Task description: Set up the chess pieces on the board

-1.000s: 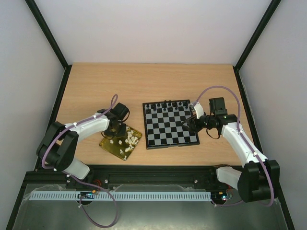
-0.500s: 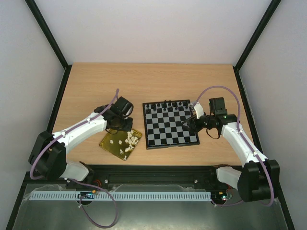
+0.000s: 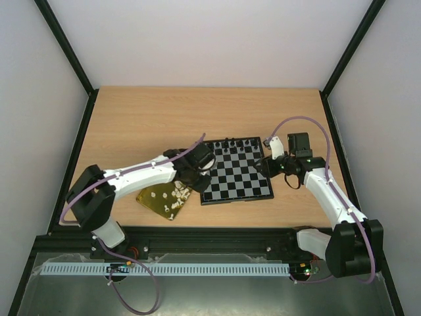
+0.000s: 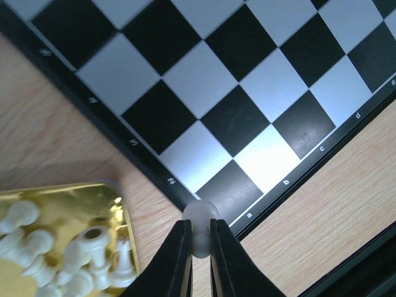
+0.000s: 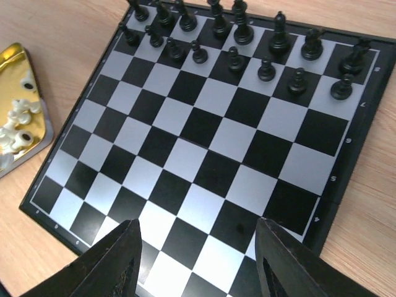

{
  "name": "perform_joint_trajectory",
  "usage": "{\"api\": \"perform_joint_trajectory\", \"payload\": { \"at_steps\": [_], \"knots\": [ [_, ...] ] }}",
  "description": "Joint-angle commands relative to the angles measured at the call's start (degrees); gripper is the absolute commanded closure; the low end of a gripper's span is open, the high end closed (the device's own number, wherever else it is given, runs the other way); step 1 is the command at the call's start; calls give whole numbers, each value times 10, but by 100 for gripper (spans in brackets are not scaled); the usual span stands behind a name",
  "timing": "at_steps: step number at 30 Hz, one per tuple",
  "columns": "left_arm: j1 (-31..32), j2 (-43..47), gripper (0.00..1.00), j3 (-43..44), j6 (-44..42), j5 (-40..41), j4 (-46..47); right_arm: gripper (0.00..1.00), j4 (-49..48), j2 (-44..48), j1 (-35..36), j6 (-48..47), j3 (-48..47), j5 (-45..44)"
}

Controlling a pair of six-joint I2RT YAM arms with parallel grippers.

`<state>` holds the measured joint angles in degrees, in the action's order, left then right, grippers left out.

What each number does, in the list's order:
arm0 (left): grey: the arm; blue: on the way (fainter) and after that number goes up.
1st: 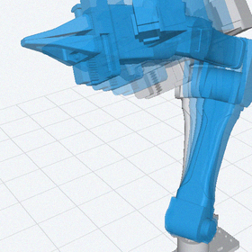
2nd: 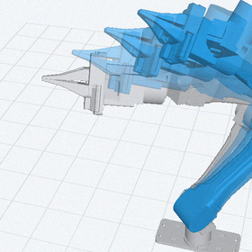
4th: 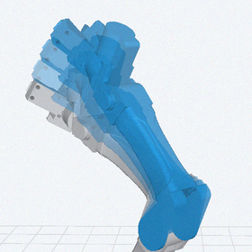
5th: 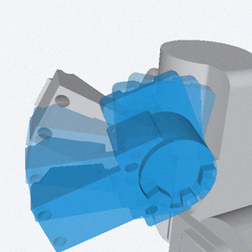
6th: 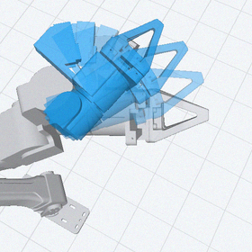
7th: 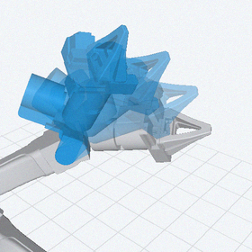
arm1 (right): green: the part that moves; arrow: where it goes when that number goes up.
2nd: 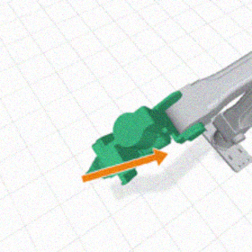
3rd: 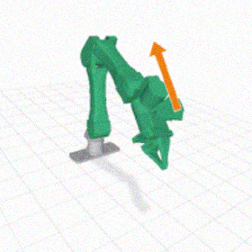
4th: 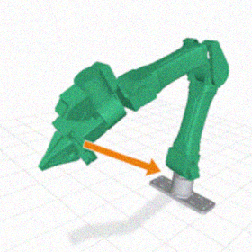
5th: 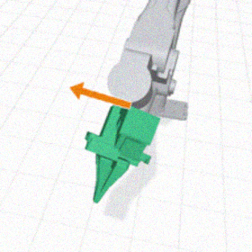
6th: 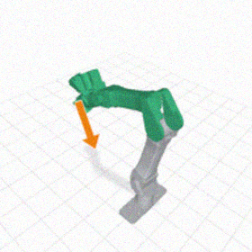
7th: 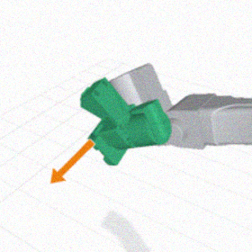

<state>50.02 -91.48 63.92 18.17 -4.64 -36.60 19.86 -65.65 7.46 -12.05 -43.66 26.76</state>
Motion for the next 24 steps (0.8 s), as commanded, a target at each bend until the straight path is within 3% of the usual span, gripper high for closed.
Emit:
{"api": "perform_joint_trajectory", "payload": {
  "at_steps": [1, 10, 24],
  "knots": [
    [28, -39, 98, 31, -16, 12, -20, 47, -8, -6, -3, 12, -2, -32],
    [40, -103, 98, 58, 2, 60, -31, 47, -10, -10, -3, 11, -2, -41],
    [38, -143, 98, 77, 15, 58, -18, 47, -8, -12, -3, 5, -1, -36]
  ]
}}
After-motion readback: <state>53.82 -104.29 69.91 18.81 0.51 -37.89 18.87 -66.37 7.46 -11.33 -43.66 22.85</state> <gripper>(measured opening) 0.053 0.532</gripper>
